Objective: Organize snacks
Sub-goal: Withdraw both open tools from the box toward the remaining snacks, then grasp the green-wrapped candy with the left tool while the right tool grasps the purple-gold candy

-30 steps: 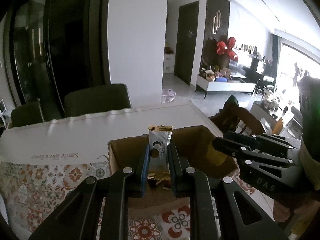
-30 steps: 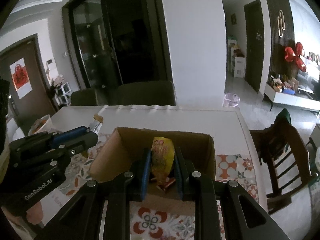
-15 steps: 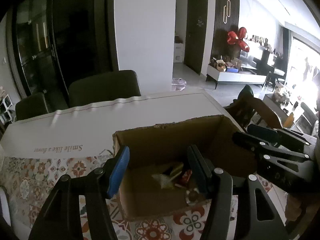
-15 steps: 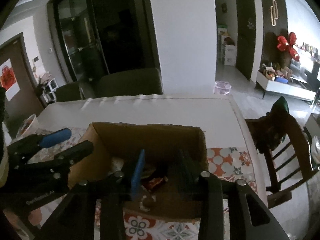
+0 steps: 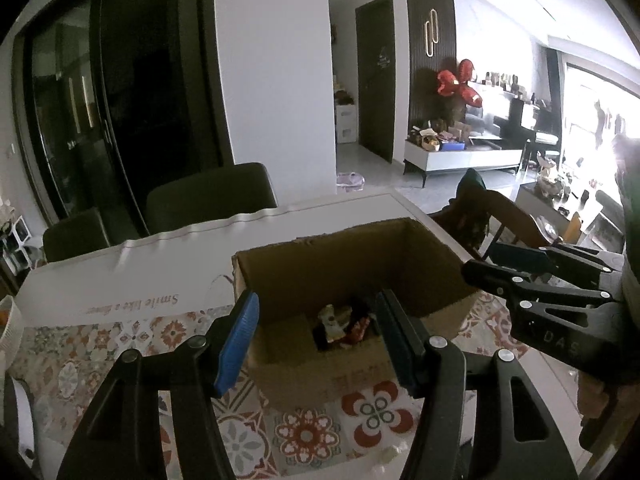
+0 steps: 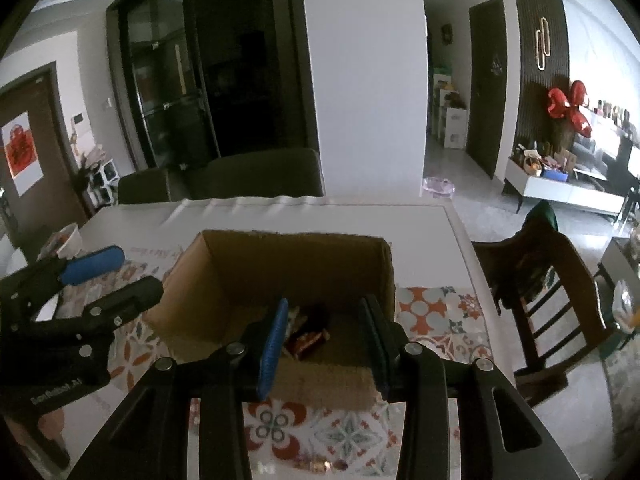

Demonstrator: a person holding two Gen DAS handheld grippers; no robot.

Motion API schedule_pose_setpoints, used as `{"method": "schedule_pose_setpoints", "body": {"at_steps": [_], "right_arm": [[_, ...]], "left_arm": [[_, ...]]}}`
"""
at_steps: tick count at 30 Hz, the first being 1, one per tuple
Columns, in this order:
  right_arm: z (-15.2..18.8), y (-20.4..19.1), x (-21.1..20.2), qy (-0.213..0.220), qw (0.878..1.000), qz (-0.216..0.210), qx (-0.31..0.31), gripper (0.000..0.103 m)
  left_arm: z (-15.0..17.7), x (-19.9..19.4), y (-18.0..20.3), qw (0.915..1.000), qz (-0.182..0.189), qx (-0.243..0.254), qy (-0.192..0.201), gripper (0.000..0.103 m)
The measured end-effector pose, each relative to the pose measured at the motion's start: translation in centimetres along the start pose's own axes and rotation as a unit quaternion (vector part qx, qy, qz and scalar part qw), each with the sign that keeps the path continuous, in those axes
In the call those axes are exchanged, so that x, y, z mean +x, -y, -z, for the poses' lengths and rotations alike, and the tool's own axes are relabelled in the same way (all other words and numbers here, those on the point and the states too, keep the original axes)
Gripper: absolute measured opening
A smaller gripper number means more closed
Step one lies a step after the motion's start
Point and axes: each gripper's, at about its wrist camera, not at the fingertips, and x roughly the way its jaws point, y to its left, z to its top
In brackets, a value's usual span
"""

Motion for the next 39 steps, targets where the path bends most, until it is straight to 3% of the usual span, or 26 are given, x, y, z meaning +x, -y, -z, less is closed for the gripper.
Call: {"method": "schedule_pose_setpoints", "body": {"at_steps": [16,17,19,21,28,39], "right_arm": [[6.4,-0.1,0.7,-0.081,0.997,-0.001,-0.005,0.039],[6.8,-0.1,0.9,-0.088,0.996,-0.001,-0.006,0.040],[7.4,-0.2,1.1,-0.096,0.995,0.003,-0.004,0.055],[8.2,-0.2,1.2,-0.098,0.995,0.010,-0.004,0.055],[10.9,-0.2,3.1,-0.147,0.989,0.006,-0.013,0.055],[13.6,0.4,5.8,-0.206,0.978,-0.016,0.007,0.055]], "left_arm": [[6.2,0.6,2.0,0.9960,0.033,0.038,-0.074,0.061],[6.6,0.7,2.1,0.9956,0.036,0.039,-0.078,0.063],[7.3,0.9,2.2,0.9946,0.040,0.040,-0.087,0.064],[8.0,1.4,2.2,0.9932,0.042,0.045,-0.099,0.065],[11.0,3.4,3.4,0.9828,0.074,0.071,-0.154,0.070],[13.8,6.7,4.7,0.9667,0.111,0.054,-0.224,0.070]]}}
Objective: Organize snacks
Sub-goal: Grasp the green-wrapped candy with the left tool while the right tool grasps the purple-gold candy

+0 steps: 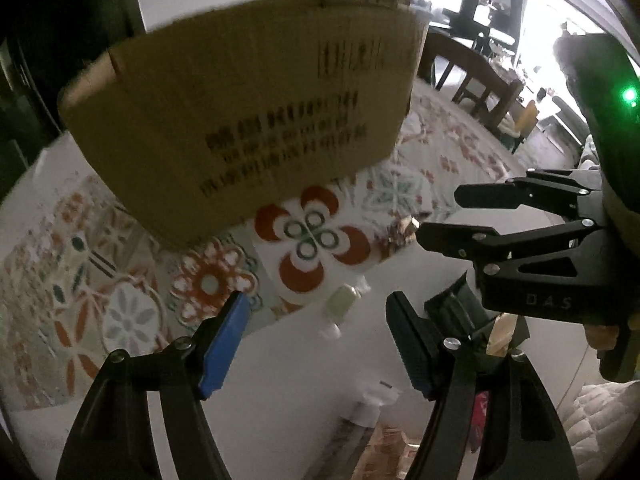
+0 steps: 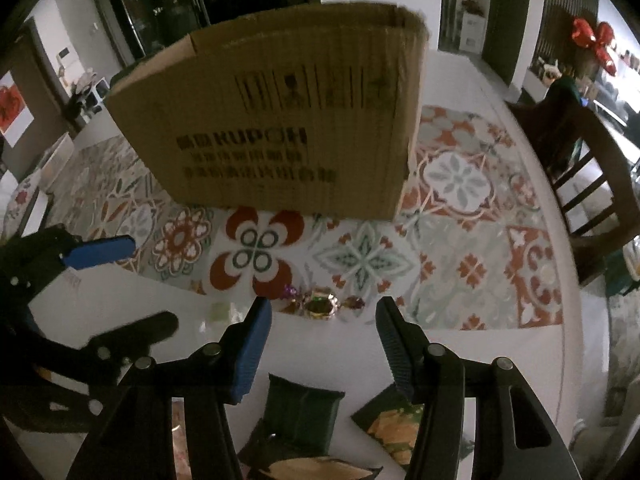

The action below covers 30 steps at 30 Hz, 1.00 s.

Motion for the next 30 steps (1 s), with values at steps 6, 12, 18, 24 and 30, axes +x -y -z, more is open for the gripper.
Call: {"method": "schedule_pose_setpoints", "body": {"at_steps": [6,12,18,24,30], "right_arm": [[-0.2,0.2,2.2,-0.027,1.000,-0.008,0.006,0.055],[-0.7,0.4,3.5,-0.038,0.999,-0.013,0.012,0.055],[-0.9,0.4,4.2,-0.046,0.999,-0.009,0.012,0.055],[-1.0,0.0,4.8,-0.049,0.999,0.000,0.005,0.047],[-1.0,-0.3,5.2,-0.043,0.999,0.001,0.006,0.043]], "left_arm": [[0.2,2.0,-0.5,0.9989,0.019,-0.030,-0.029,0.070],[0.0,3.1,-0.2,0.9990,0.016,-0.025,-0.034,0.067],[-0.1,3.9,-0.4,0.9985,0.017,-0.033,-0.040,0.056],[0.2,4.4,-0.3,0.9984,0.020,-0.033,-0.041,0.043],[0.0,4.5,-0.4,0.9978,0.034,-0.043,-0.038,0.022]]}}
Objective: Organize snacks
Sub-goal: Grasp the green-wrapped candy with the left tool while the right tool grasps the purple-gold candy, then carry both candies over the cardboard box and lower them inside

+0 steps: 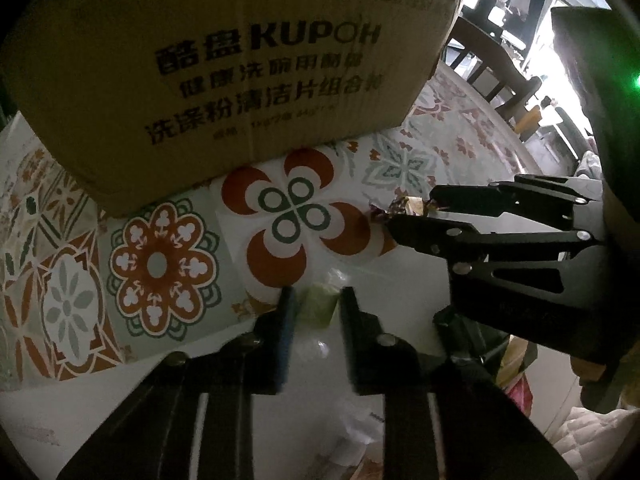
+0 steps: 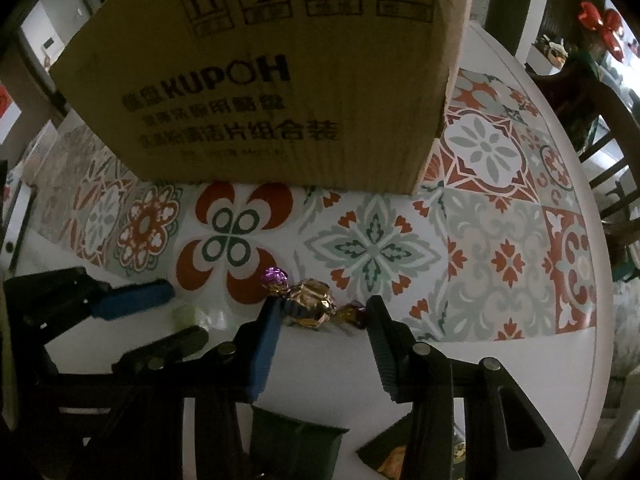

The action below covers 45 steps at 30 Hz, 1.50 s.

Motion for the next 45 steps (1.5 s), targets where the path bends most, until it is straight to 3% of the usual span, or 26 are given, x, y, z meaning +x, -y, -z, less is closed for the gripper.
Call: {"method": "schedule_pose_setpoints", "body": {"at_steps": [15,23,33,45], "right_arm": [[1.8,0.0,-1.5,0.012,1.000,0.000,-0.007,0.040],[1.9,-0.2,-4.3,0.035,0.999,-0.003,-0.013,0.040],[1.2,-1.5,-9.8,0.098,0.995,-0.006,-0.015,0.039],[-1.2,-3.0,-16.3,0.197,0.980,-0.010,-0.016,0.040]], "left_arm": [[-0.6,-2.6,-0.7,0.9986,-0.019,-0.029,0.040,0.022],[-0.6,-5.7,-0.6,0.9958,-0.033,-0.036,0.078,0.022],[-0.9,-10.7,0.1,0.9888,-0.044,-0.040,0.137,0.022],[-3.0,-17.5,0.3,0.9713,-0.073,-0.027,0.225,0.022]]}}
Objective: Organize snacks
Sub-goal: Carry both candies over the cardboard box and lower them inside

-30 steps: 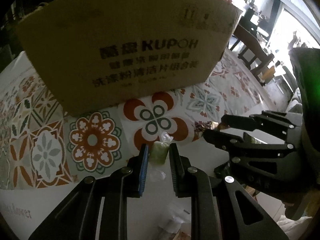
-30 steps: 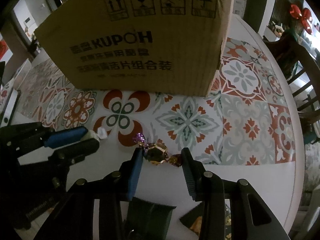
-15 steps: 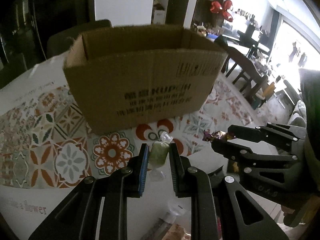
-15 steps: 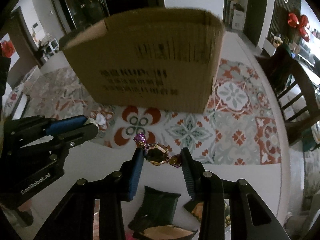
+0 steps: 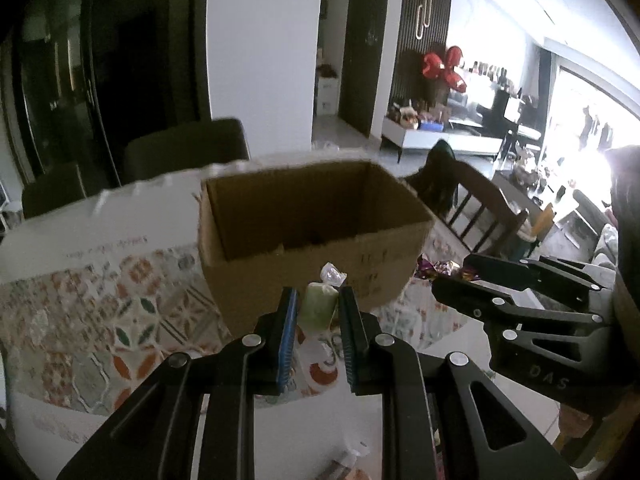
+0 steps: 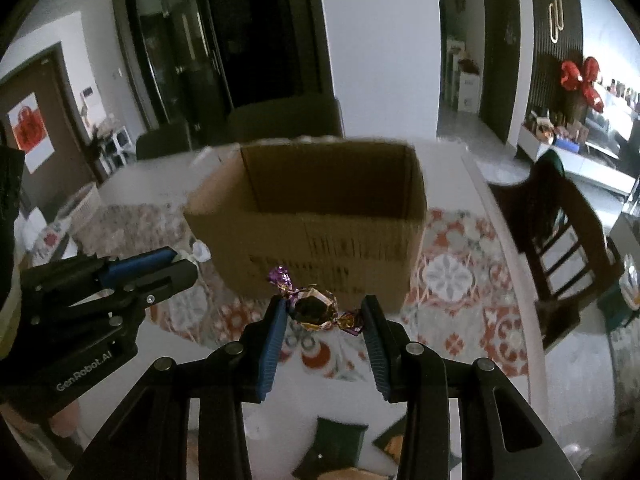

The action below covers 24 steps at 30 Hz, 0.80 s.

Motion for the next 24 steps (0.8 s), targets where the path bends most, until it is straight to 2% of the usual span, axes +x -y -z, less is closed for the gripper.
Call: {"method": "schedule_pose_setpoints", "body": {"at_steps": [6,14,19,24], "right_arm": [[-2.2,-0.3,-1.5,0.041,0.999,0.003,-0.005,0.040],[-5.5,-0.1,-1.4,0.077,0.997,0.008,-0.009,0.040],[-7.2,0.4,0.3,0.078,0.997,0.006,-0.012,0.040],[-8.9,0.8,2.2,0.075,0.997,0.008,-0.016,0.040]], "left_arm": [[-2.1,-1.4,-0.3,0.9993,-0.007,0.005,0.037,0.022],[-5.2,-0.5,-1.3,0.9977,-0.028,0.014,0.061,0.022],[-6.8,1.2,-2.2,0.9974,-0.035,0.015,0.062,0.022],[-8.2,3.7,-3.3,0.9983,-0.036,0.011,0.045,0.022]]}}
